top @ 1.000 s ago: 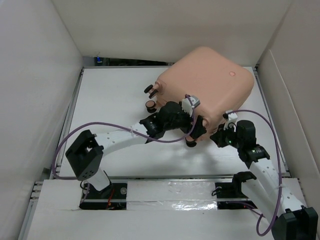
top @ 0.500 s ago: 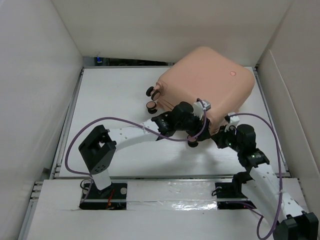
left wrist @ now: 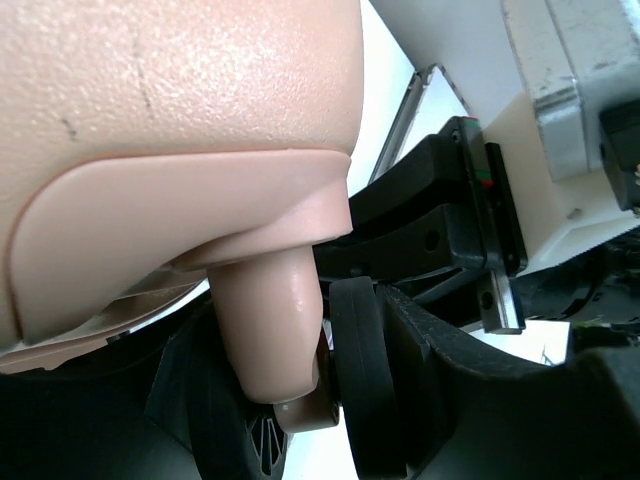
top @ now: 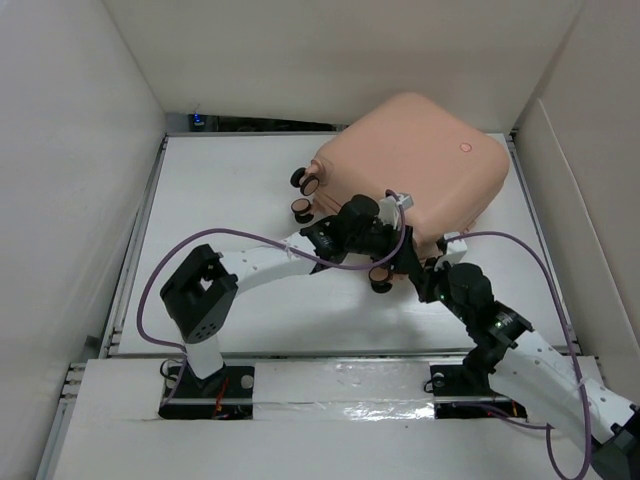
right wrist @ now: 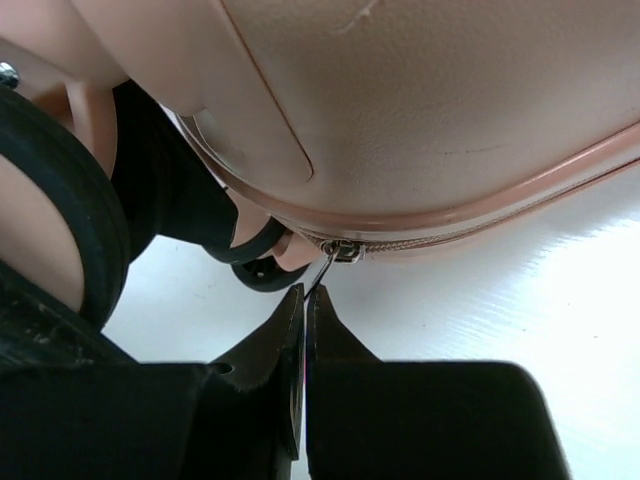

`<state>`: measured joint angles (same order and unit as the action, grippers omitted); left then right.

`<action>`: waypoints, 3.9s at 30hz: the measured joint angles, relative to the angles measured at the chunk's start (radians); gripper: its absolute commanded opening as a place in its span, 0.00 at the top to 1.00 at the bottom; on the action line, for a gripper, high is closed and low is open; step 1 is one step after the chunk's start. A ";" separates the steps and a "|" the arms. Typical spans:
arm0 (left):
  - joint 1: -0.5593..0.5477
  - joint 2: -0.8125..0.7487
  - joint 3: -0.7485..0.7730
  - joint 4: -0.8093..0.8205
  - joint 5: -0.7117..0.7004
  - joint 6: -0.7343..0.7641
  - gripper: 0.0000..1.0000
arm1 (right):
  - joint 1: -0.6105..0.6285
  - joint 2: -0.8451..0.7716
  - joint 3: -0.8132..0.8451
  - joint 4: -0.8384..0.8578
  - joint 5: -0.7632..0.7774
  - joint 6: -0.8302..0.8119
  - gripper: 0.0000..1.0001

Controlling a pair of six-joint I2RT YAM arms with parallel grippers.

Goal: Pack the luggage

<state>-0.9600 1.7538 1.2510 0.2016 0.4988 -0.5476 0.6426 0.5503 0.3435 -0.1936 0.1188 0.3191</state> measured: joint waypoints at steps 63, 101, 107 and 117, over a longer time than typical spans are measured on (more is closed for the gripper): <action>0.014 -0.135 -0.151 0.100 -0.157 0.187 1.00 | -0.894 0.405 0.137 0.220 -0.177 -0.032 0.54; 0.034 -0.047 -0.148 0.314 -0.180 -0.090 1.00 | -0.266 -0.027 -0.227 0.471 -0.323 -0.056 0.60; 0.040 -0.034 -0.143 0.335 -0.164 -0.112 1.00 | -0.223 -0.011 -0.224 0.512 -0.253 -0.085 0.55; 0.041 -0.034 -0.143 0.333 -0.169 -0.113 1.00 | -0.238 0.301 -0.121 0.605 -0.196 -0.140 0.57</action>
<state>-0.9192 1.7195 1.1076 0.5350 0.3302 -0.6601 0.4049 0.8509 0.2226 0.4118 -0.0769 0.1795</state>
